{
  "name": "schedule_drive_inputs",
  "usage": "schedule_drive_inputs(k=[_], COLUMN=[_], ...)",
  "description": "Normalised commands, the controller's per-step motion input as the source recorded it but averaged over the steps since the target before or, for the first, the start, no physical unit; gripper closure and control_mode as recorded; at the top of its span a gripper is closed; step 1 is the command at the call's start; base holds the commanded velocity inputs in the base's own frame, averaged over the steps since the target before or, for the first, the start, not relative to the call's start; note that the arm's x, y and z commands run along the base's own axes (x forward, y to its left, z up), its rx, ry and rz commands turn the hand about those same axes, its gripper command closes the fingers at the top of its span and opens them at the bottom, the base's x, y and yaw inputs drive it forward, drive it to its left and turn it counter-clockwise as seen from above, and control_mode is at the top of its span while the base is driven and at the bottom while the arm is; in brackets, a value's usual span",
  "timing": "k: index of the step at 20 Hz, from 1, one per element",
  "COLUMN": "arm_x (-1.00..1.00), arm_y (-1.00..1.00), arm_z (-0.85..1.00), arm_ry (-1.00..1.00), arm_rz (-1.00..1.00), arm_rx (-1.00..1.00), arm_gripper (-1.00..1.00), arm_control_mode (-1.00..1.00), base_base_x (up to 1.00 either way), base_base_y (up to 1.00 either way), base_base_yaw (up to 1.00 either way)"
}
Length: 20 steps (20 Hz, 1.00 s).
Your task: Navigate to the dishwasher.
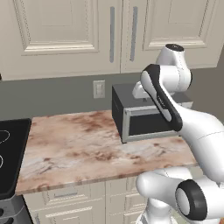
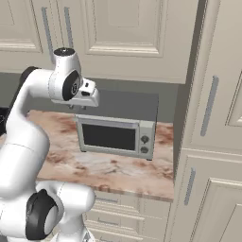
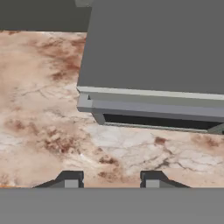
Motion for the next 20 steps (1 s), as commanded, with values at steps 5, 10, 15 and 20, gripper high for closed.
schedule_drive_inputs(k=[5, 10, 15, 20], arm_x=[-0.51, -0.99, -0.94, -0.75], arm_y=[0.00, 0.05, 0.00, 0.00], arm_z=[0.01, 0.00, 0.10, 0.04], arm_ry=[-0.09, -0.25, -0.31, -0.15], arm_rz=[0.00, 0.03, 0.00, 0.00], arm_rx=[0.00, -0.02, 0.00, 0.01], arm_gripper=[-1.00, -1.00, -1.00, -1.00], arm_control_mode=[-1.00, -1.00, -1.00, -1.00], base_base_x=[0.00, 0.00, 0.00, 0.00], base_base_y=[0.00, 0.00, 0.00, 0.00], base_base_yaw=[0.00, 0.00, 0.00, 0.00])
